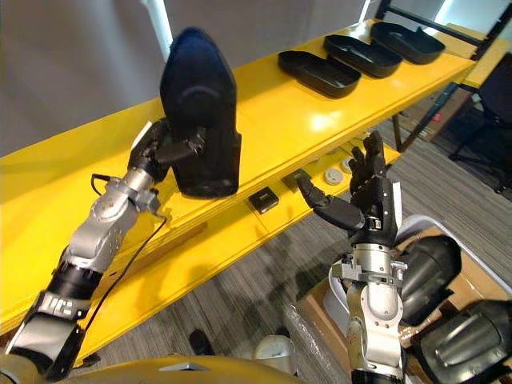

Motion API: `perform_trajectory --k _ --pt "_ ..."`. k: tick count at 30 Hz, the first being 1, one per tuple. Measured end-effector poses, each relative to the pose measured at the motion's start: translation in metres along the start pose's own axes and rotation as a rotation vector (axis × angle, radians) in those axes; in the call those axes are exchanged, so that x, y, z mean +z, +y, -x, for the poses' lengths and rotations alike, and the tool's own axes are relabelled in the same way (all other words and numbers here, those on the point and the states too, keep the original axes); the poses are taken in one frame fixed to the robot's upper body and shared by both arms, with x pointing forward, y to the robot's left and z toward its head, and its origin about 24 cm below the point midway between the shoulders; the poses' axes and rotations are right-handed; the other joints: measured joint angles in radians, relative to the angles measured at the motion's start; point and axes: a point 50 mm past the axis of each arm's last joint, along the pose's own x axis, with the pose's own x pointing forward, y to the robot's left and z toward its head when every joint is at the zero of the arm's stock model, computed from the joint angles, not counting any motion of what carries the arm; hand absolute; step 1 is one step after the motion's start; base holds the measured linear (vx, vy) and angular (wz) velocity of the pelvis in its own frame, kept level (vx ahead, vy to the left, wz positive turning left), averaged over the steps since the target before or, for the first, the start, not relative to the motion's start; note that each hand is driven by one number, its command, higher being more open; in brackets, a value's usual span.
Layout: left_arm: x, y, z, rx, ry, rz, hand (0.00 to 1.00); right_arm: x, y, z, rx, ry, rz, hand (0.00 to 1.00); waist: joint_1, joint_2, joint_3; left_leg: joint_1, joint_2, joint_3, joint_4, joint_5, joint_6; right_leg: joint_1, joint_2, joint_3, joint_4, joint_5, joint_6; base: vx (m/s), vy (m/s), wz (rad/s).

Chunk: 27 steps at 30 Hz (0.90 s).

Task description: Walk over and take three plastic housings, then place them on the shelf

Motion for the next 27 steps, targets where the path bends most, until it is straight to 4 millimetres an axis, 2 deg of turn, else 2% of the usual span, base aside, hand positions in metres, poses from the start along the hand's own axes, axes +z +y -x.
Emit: perform_trajectory --k 5,7,12,18,19,22,23,24,27 --pt "-0.009 0.025 -0.013 0.123 0.117 0.074 0.0 -0.011 0.011 0.009 0.074 0.062 -0.022 1.0 -0.032 0.008 -0.005 -0.004 0.013 0.026 0.0 0.014 0.004 -0.019 0.015 0.029 -0.006 0.014 -0.01 -0.02 0.001 -0.18" --pt "-0.011 0.028 -0.013 0.151 0.127 0.117 0.0 -0.014 0.017 0.01 0.106 0.077 -0.035 1.0 -0.04 0.01 -0.006 -0.012 0.016 0.031 0.0 0.018 0.003 -0.027 0.02 0.034 -0.016 0.022 -0.011 -0.01 -0.001 -0.08" --pt "-0.013 0.032 -0.019 0.213 0.151 0.145 0.0 -0.022 0.034 0.018 0.184 0.134 -0.075 1.0 -0.044 0.008 -0.007 -0.027 0.026 0.038 -0.001 0.025 0.0 -0.04 0.03 0.048 -0.034 0.035 -0.018 -0.02 0.004 -0.06" --pt "-0.026 0.053 -0.02 0.421 0.234 0.141 0.0 -0.026 0.041 0.018 0.21 0.169 -0.093 1.0 -0.049 -0.001 -0.001 -0.073 0.034 0.065 0.0 0.037 0.003 -0.102 0.039 0.077 -0.044 0.059 -0.032 -0.03 0.004 -0.13" --pt "-0.023 0.056 -0.022 0.449 0.225 0.141 0.0 -0.026 0.041 0.018 0.209 0.166 -0.093 1.0 -0.05 -0.005 0.005 -0.086 0.034 0.067 0.001 0.04 0.005 -0.109 0.039 0.079 -0.053 0.064 -0.03 -0.03 0.007 -0.07" --pt "0.014 0.062 -0.038 0.48 0.13 0.111 0.0 -0.022 0.044 0.008 0.22 0.131 -0.118 1.0 -0.052 -0.024 0.052 -0.127 0.036 0.069 0.004 0.05 0.012 -0.15 0.043 0.087 -0.058 0.086 -0.036 -0.06 0.006 -0.03" --pt "0.029 0.065 -0.042 0.504 0.092 0.068 1.0 -0.018 0.046 0.002 0.224 0.105 -0.126 1.0 -0.056 -0.032 0.078 -0.138 0.036 0.072 0.004 0.051 0.011 -0.161 0.043 0.09 -0.06 0.094 -0.036 -0.1 0.011 -0.05" --pt "0.04 0.067 -0.044 0.528 0.06 0.065 1.0 -0.016 0.047 -0.002 0.223 0.088 -0.136 1.0 -0.058 -0.032 0.093 -0.151 0.036 0.074 0.004 0.054 0.014 -0.175 0.044 0.095 -0.062 0.1 -0.039 -0.08 0.011 -0.06" --pt "0.055 0.073 -0.046 0.585 0.016 0.062 1.0 -0.014 0.048 -0.005 0.22 0.078 -0.156 1.0 -0.062 -0.031 0.119 -0.158 0.036 0.08 0.004 0.056 0.016 -0.185 0.044 0.102 -0.064 0.107 -0.037 -0.05 0.011 -0.07"
